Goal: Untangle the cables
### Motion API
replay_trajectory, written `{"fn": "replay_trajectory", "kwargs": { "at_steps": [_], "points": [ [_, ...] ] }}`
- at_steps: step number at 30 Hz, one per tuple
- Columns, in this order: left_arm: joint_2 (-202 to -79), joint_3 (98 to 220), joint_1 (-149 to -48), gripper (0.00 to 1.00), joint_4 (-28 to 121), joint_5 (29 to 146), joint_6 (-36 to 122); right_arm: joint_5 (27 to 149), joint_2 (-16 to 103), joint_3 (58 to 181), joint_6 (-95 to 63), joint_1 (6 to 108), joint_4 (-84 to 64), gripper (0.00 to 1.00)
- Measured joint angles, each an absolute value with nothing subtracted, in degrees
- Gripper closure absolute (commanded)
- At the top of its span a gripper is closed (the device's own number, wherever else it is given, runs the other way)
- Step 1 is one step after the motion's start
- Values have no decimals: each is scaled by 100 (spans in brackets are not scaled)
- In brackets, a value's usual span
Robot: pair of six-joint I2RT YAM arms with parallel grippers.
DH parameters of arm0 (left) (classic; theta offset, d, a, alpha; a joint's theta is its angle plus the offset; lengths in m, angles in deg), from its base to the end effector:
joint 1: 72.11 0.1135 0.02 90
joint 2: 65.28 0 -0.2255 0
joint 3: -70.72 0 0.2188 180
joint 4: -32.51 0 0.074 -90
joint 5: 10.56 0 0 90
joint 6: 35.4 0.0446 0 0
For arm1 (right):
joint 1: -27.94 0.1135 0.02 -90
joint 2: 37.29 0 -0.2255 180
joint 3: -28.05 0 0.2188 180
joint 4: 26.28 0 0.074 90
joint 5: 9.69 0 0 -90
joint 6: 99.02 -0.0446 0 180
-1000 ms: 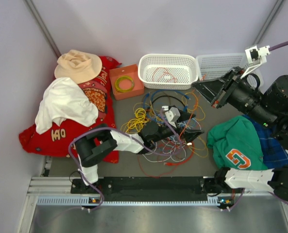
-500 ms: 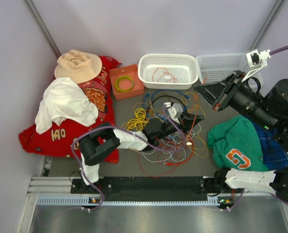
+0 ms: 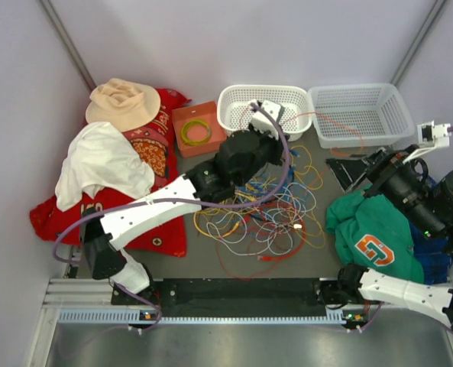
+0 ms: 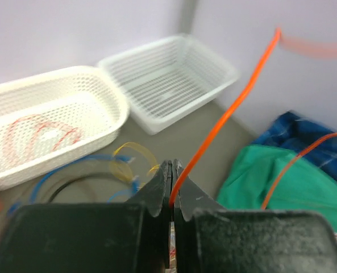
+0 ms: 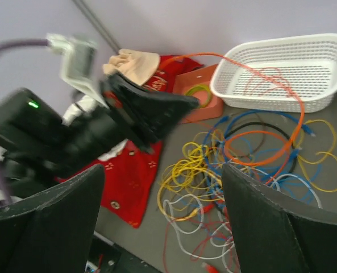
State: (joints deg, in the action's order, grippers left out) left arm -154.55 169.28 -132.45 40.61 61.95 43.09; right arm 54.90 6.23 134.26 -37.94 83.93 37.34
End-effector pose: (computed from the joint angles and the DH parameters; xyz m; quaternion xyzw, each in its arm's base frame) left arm 0.1846 -0.2971 0.3767 0.1870 0.6746 -0.3281 0.6342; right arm 0.0557 0.0483 0.4613 -0.0128 0.7122 0.3462 0.6106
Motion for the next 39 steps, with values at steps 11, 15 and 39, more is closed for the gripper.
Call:
{"fn": "replay_trajectory", "kwargs": {
  "at_steps": [11, 15, 39],
  "points": [
    [-16056, 20469, -12620, 100, 8603, 5017, 4327, 4540, 278, 12123, -3915, 8393, 4151, 12],
    [-16319, 21435, -12633, 99, 9099, 4997, 4384, 4704, 182, 11658, -3864, 8393, 3922, 13],
    [-16985, 22014, -11568, 100, 8028, 5565, 4615, 5042, 97, 11111, -3834, 8393, 3459, 13]
  ]
}}
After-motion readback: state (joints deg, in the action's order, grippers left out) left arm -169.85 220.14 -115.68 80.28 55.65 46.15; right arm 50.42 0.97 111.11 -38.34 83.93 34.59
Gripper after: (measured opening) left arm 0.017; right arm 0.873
